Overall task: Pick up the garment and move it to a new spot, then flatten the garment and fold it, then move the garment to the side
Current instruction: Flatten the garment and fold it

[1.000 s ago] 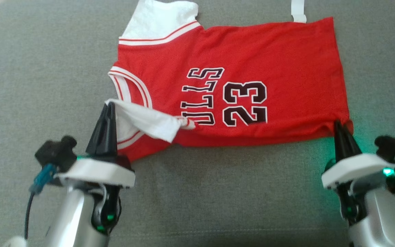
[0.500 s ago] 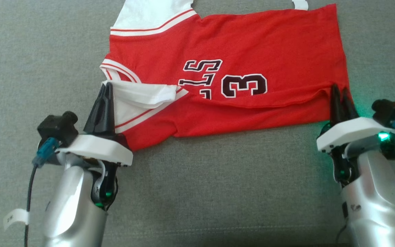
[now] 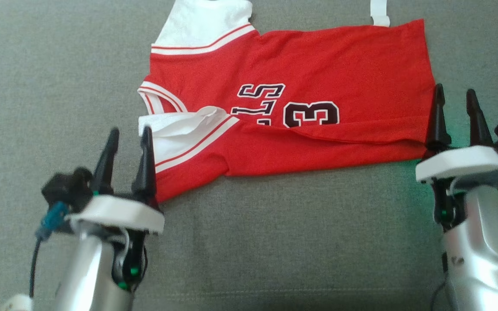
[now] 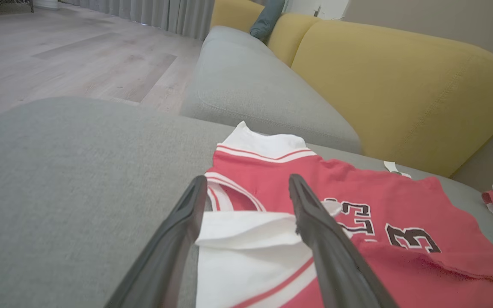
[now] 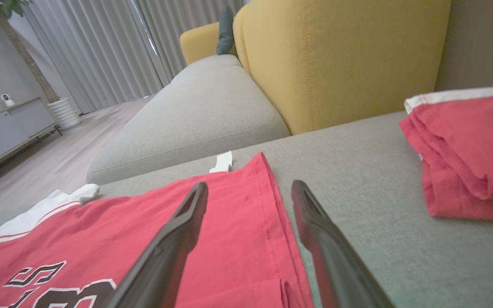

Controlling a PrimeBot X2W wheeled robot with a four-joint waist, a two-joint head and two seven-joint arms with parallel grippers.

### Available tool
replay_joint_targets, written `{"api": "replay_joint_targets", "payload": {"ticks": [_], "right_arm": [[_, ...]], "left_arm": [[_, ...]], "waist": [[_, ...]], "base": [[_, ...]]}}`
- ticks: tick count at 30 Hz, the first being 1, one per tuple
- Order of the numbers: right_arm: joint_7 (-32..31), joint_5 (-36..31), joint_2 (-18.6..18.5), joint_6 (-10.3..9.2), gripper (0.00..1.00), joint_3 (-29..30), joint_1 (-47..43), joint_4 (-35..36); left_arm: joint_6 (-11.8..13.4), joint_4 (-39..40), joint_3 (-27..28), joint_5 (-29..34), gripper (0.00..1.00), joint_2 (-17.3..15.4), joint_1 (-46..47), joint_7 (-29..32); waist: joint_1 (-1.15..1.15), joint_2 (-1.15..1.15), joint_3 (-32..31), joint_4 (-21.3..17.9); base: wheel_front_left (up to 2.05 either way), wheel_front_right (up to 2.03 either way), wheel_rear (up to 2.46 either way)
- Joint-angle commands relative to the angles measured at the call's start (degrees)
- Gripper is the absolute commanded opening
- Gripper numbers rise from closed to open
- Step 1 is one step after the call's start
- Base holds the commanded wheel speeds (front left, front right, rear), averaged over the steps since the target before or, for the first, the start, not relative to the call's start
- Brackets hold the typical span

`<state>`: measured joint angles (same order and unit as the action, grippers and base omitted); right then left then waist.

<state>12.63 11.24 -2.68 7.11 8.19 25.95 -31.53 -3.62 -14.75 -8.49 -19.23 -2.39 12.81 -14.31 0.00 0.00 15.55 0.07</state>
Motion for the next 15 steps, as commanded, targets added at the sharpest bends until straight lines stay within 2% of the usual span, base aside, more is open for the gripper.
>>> {"api": "replay_joint_targets", "payload": {"ticks": [1,8,15], "right_arm": [[0.58,-0.78,-0.2,0.37,1.0,-0.9,-1.42,2.45],[-1.36,-0.64,-0.2,0.37,1.0,-1.13,-8.07,9.69],[-3.07,1.2,-0.2,0.37,1.0,-2.39,-11.19,13.59]], "left_arm": [[-0.51,1.79,1.72,-0.13,1.0,-0.51,-0.04,-0.69],[-0.93,1.81,-0.03,-1.06,1.0,-1.52,-5.21,4.42],[-0.47,1.47,-0.47,-2.62,1.0,-2.42,-7.14,10.92]], "waist": [[0.0,0.0,-0.6,0.15],[0.0,0.0,-2.86,0.83],[0.0,0.0,-3.21,0.21]], "base": [[0.0,0.0,0.0],[0.0,0.0,0.0],[0.0,0.0,0.0]]}}
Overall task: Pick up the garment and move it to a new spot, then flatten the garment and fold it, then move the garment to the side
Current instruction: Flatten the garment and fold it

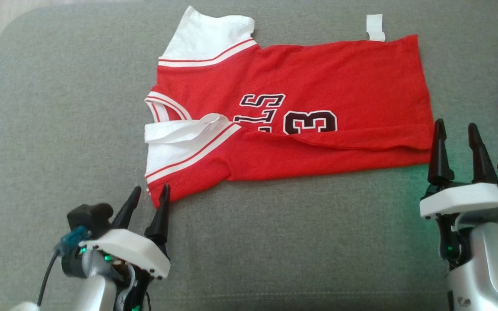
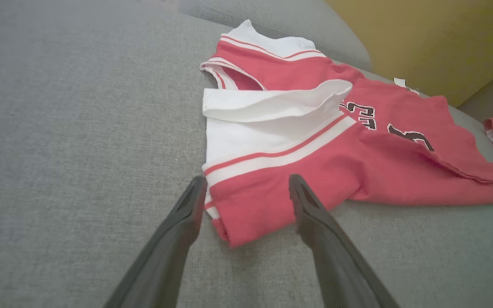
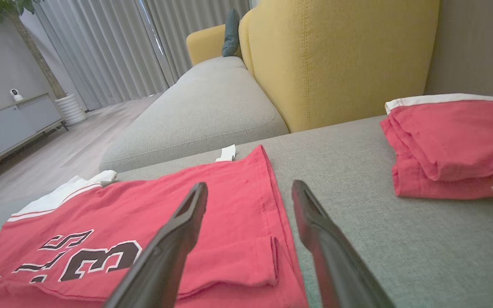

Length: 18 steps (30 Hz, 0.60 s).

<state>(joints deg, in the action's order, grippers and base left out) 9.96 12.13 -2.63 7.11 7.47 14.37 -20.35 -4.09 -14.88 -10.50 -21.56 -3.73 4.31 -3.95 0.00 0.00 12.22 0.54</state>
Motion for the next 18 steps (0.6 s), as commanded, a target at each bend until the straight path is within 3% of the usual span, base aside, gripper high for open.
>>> {"api": "replay_joint_targets", "payload": {"ticks": [1,9,18], "right_arm": [[-0.58,0.45,-0.25,0.37,1.0,-1.85,0.27,2.85],[-1.31,0.83,-0.25,0.37,1.0,-2.26,-0.25,4.89],[-1.48,1.05,-0.25,0.37,1.0,-2.38,-0.31,5.4]], "left_arm": [[0.1,1.35,1.5,-0.52,1.0,-1.2,1.43,1.58],[1.46,-0.39,1.8,-2.19,1.0,-1.76,2.34,8.02],[2.14,-1.29,2.94,-5.17,1.0,-1.46,3.0,10.47]], "waist": [[0.0,0.0,0.25,-0.46],[0.0,0.0,1.25,-1.83],[0.0,0.0,2.01,-2.97]], "base": [[0.0,0.0,0.0],[0.0,0.0,0.0],[0.0,0.0,0.0]]}}
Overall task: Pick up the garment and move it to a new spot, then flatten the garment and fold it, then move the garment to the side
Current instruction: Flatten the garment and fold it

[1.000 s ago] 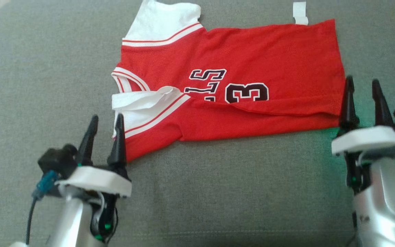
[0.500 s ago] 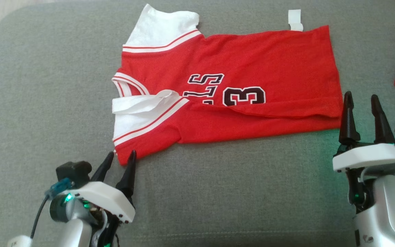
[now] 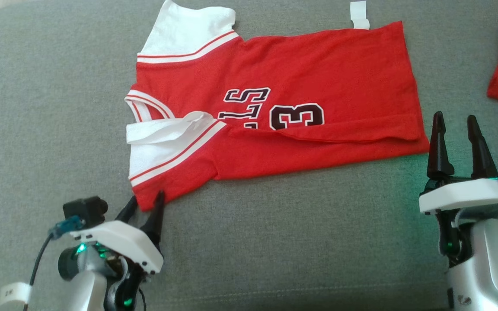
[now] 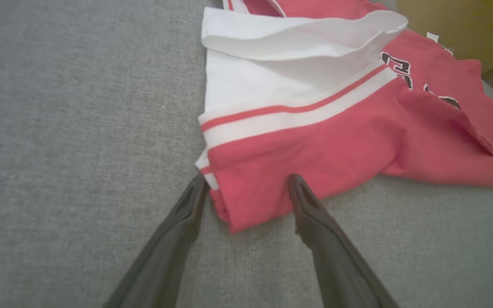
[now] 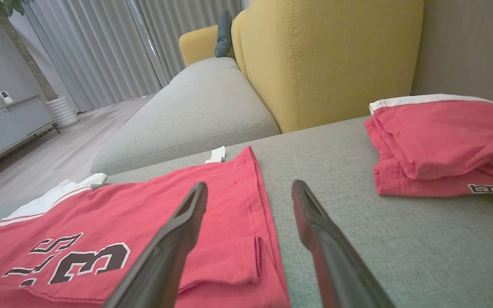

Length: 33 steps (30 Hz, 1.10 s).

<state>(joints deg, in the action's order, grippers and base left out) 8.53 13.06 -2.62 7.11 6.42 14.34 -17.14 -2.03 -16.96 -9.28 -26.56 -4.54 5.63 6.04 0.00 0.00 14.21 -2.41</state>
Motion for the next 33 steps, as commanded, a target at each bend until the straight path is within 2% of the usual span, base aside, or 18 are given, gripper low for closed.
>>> {"api": "replay_joint_targets", "payload": {"ticks": [1,2,3,4,16,33], "right_arm": [[-0.1,0.09,-0.26,0.37,1.0,-1.34,-0.29,2.19],[-0.22,0.02,-0.26,0.37,1.0,-1.35,-0.3,2.15],[-0.44,-0.1,-0.26,0.37,1.0,-1.37,-0.31,2.05],[-0.78,-0.2,-0.26,0.37,1.0,-1.37,-0.33,1.87],[-9.03,-4.09,-0.26,0.37,1.0,0.99,-0.77,-3.87],[-12.41,-6.98,-0.26,0.37,1.0,1.73,5.45,-14.09]], "left_arm": [[0.08,0.71,1.62,-0.18,0.75,-0.69,1.74,0.66],[0.04,0.64,1.46,-0.19,0.41,-0.73,1.81,0.87],[-0.01,0.63,1.3,-0.18,0.16,-0.75,1.87,0.96],[-0.09,0.69,1.12,-0.19,0.0,-0.73,1.94,0.97],[1.3,6.46,2.33,-0.62,0.0,-0.32,1.01,-4.66],[1.79,6.69,0.8,-0.79,0.0,0.11,1.42,-6.26]], "waist": [[0.0,0.0,0.08,-0.08],[0.0,0.0,0.14,-0.14],[0.0,0.0,0.19,-0.17],[0.0,0.0,0.24,-0.16],[0.0,0.0,0.03,2.34],[0.0,0.0,0.75,3.9]], "base": [[0.0,0.0,0.0],[0.0,0.0,0.0],[0.0,0.0,0.0],[0.0,0.0,0.0],[0.0,0.0,0.0],[0.0,0.0,0.0]]}}
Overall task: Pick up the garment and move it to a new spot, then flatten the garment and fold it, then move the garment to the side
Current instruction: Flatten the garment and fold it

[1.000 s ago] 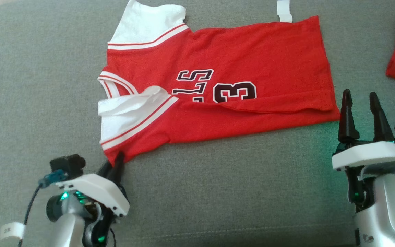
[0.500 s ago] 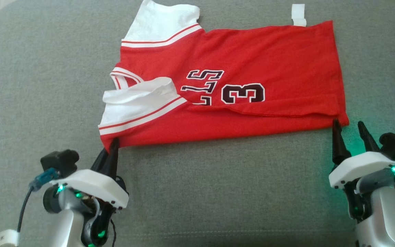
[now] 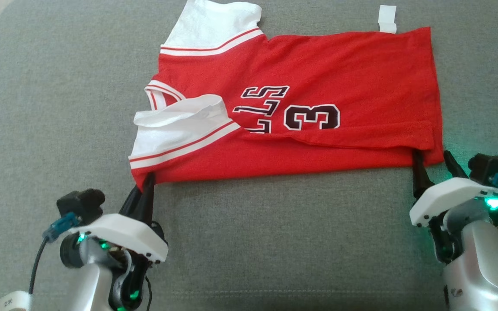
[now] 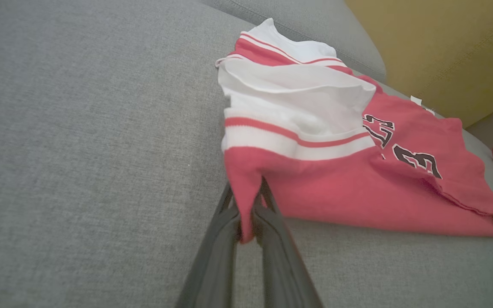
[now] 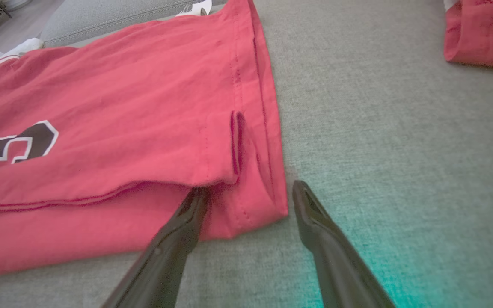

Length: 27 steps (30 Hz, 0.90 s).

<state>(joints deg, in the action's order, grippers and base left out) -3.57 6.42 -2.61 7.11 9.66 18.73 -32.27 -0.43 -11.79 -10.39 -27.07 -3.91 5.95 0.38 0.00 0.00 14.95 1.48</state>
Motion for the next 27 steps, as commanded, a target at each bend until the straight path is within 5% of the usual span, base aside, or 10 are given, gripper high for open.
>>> {"api": "replay_joint_targets", "payload": {"ticks": [1,3,5,7,9,17,27], "right_arm": [[-0.42,-0.42,-0.27,0.37,1.0,-1.59,1.31,0.49],[-0.88,-0.2,-0.27,0.37,0.95,-1.96,1.7,-0.64],[-0.84,0.31,-0.27,0.37,0.47,-2.3,1.99,-1.42],[-0.26,1.21,-0.27,0.37,0.29,-2.5,2.17,-1.84],[0.61,2.32,-0.27,0.37,0.0,-2.67,2.21,-1.84],[1.59,5.68,-0.27,0.37,0.0,-3.49,0.99,2.45],[-5.26,6.85,-0.27,0.37,0.0,-3.42,-7.42,16.21]], "left_arm": [[0.2,1.41,1.79,-0.3,0.0,-0.5,1.16,-0.68],[0.17,1.15,1.58,-0.32,0.0,-0.47,1.29,-0.84],[0.09,0.96,1.47,-0.3,0.0,-0.5,1.46,-1.15],[0.0,0.92,1.45,-0.2,0.0,-0.57,1.69,-1.85],[-0.06,1.01,1.4,-0.1,0.0,-0.57,1.92,-2.57],[-0.32,4.04,1.21,0.29,0.0,-0.74,2.61,-5.1],[0.37,12.33,0.47,0.3,0.0,-2.24,-2.46,-3.06]], "waist": [[0.0,0.0,0.02,0.07],[0.0,0.0,-0.06,0.13],[0.0,0.0,-0.23,0.11],[0.0,0.0,-0.58,0.05],[0.0,0.0,-1.09,-0.08],[0.0,0.0,-3.74,-1.17],[0.0,0.0,-6.25,-1.71]], "base": [[0.0,0.0,0.0],[0.0,0.0,0.0],[0.0,0.0,0.0],[0.0,0.0,0.0],[0.0,0.0,0.0],[0.0,0.0,0.0],[0.0,0.0,0.0]]}}
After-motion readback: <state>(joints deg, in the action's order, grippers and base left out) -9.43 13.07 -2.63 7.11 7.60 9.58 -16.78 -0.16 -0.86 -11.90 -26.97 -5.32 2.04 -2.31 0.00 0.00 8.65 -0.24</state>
